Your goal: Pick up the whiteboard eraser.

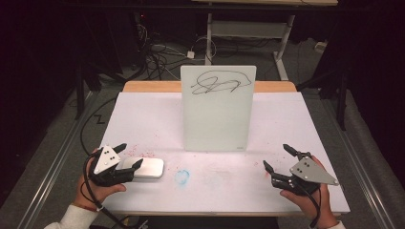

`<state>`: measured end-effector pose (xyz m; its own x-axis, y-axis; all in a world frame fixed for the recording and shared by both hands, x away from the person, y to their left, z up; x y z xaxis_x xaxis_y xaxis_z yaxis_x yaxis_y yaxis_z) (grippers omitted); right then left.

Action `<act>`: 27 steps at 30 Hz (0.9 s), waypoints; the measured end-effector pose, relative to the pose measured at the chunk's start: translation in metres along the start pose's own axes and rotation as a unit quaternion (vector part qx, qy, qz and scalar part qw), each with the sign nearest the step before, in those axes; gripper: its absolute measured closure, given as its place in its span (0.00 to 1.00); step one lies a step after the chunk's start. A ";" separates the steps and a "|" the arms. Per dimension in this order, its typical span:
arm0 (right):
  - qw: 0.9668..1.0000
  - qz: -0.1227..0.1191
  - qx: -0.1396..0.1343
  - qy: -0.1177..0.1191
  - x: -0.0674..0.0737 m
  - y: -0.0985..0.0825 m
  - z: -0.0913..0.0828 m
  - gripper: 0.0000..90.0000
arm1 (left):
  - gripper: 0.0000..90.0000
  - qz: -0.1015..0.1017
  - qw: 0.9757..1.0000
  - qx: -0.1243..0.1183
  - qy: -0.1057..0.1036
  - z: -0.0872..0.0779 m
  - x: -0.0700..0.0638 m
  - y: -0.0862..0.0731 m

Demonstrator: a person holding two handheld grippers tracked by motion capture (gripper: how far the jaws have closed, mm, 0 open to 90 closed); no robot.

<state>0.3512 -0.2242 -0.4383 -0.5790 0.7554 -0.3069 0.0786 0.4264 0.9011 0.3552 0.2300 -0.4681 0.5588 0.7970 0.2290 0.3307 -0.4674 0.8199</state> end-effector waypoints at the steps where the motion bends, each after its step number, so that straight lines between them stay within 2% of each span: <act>1: 1.000 0.000 0.003 0.004 0.002 -0.001 0.001 0.25 | 0.27 0.000 1.000 0.000 0.000 0.000 0.000 0.000; 2: 1.000 -0.002 0.006 0.004 0.002 -0.001 0.002 0.25 | 0.27 0.004 1.000 0.006 0.003 0.000 0.001 -0.001; 4: 1.000 -0.006 0.017 0.002 0.003 -0.003 0.004 0.25 | 0.27 0.011 1.000 0.013 -0.008 -0.001 0.001 -0.003; 5: 1.000 -0.008 0.028 -0.004 0.003 -0.005 0.005 0.25 | 0.26 0.026 0.999 0.024 -0.019 0.001 0.000 -0.005; 6: 0.999 -0.008 0.031 -0.003 0.003 -0.006 0.005 0.25 | 0.24 0.026 0.999 0.024 -0.019 0.001 0.000 -0.005; 8: 0.999 -0.006 0.032 0.004 0.003 -0.007 0.006 0.26 | 0.24 0.036 0.998 0.037 -0.032 0.001 -0.002 -0.005; 10: 0.999 -0.006 0.035 0.005 0.004 -0.007 0.006 0.26 | 0.24 0.044 0.997 0.048 -0.047 0.001 -0.002 -0.005; 11: 0.999 -0.006 0.033 0.009 0.005 -0.005 0.007 0.26 | 0.24 0.053 0.994 0.066 -0.065 0.002 -0.002 -0.003; 12: 0.999 -0.006 0.033 0.009 0.005 -0.005 0.007 0.26 | 0.24 0.053 0.994 0.066 -0.065 0.002 -0.002 -0.003; 13: 0.999 -0.006 0.038 0.013 0.008 -0.006 0.007 0.26 | 0.24 0.066 0.992 0.078 -0.068 0.003 -0.002 -0.002; 14: 0.999 -0.008 0.039 0.016 0.009 -0.007 0.008 0.26 | 0.24 0.090 0.987 0.108 -0.082 0.007 -0.004 -0.001; 15: 0.999 -0.008 0.043 0.020 0.011 -0.008 0.009 0.26 | 0.24 0.090 0.987 0.108 -0.082 0.007 -0.004 -0.001; 16: 0.999 -0.009 0.047 0.025 0.013 -0.009 0.011 0.26 | 0.24 0.100 0.984 0.115 -0.088 0.010 -0.005 0.000; 17: 0.998 -0.012 0.048 0.029 0.015 -0.010 0.012 0.26 | 0.24 0.103 0.981 0.125 -0.104 0.012 -0.008 0.001; 19: 0.998 -0.013 0.055 0.040 0.019 -0.012 0.015 0.26 | 0.24 0.125 0.974 0.150 -0.115 0.018 -0.010 0.001; 20: 0.997 -0.013 0.058 0.046 0.022 -0.013 0.016 0.26 | 0.24 0.134 0.970 0.163 -0.121 0.022 -0.011 0.000; 21: 0.997 -0.012 0.061 0.050 0.024 -0.014 0.017 0.26 | 0.24 0.148 0.964 0.177 -0.128 0.024 -0.011 0.000; 23: 0.996 -0.018 0.069 0.058 0.028 -0.017 0.020 0.26 | 0.24 0.157 0.956 0.198 -0.150 0.030 -0.012 -0.001; 24: 0.995 -0.019 0.071 0.062 0.030 -0.017 0.020 0.25 | 0.23 0.169 0.947 0.221 -0.162 0.036 -0.011 -0.004; 25: 0.995 -0.023 0.072 0.065 0.032 -0.018 0.021 0.25 | 0.23 0.169 0.947 0.221 -0.162 0.036 -0.011 -0.004; 26: 0.995 -0.022 0.075 0.067 0.034 -0.018 0.021 0.25 | 0.23 0.175 0.942 0.233 -0.166 0.039 -0.010 -0.006; 27: 0.994 -0.023 0.076 0.071 0.035 -0.019 0.022 0.25 | 0.23 0.177 0.939 0.244 -0.169 0.041 -0.009 -0.008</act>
<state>0.3468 -0.1948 -0.4725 -0.6934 0.6594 -0.2907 0.1639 0.5371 0.8275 0.3787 0.2103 -0.4983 0.8814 0.4306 0.1944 0.3414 -0.8649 0.3679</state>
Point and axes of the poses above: each handheld gripper's, and its own axes: z roughly forward along the jaws, y roughly out of its top, x roughly to its left, the point moved 8 cm from there along z, roughly forward along the jaws, and after that the axes turned 3 degrees about y, right-handed, at the moved point
